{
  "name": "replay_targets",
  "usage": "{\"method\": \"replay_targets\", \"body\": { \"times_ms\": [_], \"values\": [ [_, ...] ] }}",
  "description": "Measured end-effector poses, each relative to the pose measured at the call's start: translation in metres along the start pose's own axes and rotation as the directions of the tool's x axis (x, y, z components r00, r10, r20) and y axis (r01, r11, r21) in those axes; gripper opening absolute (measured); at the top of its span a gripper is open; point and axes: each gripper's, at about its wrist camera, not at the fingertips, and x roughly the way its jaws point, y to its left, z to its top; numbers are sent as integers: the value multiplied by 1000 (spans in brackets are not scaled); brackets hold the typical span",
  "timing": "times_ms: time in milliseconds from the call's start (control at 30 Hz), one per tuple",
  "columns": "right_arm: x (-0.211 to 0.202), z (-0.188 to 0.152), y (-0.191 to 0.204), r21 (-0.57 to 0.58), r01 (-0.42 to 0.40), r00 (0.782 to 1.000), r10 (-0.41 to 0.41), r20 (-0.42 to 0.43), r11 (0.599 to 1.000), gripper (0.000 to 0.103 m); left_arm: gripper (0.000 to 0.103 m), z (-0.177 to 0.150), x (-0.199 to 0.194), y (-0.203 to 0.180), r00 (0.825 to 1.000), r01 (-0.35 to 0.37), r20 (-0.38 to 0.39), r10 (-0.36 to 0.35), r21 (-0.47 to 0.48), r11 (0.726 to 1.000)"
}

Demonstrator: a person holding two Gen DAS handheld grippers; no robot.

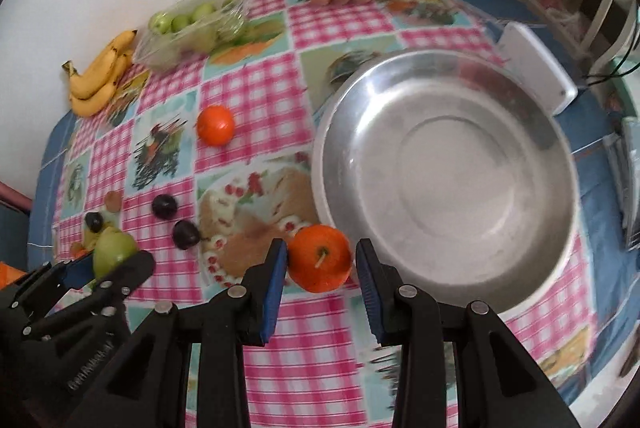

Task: Organize fruits
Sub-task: 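Carry the green apple and orange fruit in both grippers over the steel bowl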

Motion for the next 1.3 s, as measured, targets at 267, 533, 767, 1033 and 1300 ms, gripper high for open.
{"method": "replay_targets", "body": {
  "times_ms": [267,533,767,1033,1300],
  "values": [
    [-2,0,-1,6,-96,995,96,-5,995,31,42,2,5,-10,1000,8,-2,-8,1,1000],
    [2,-2,7,-4,-136,990,135,-33,991,31,42,-9,7,17,1000,1,16,1,-88,996],
    [20,-6,27,-56,-160,982,154,-107,985,31,42,-28,19,53,1000,3,-3,-4,-200,980],
    [44,-16,49,-112,-157,973,134,-188,981,32,42,-36,24,76,999,41,-11,-46,-280,959],
    [49,-23,58,-137,-161,971,132,-201,977,33,42,-35,25,72,998,61,-13,-67,-270,961]
  ]
}}
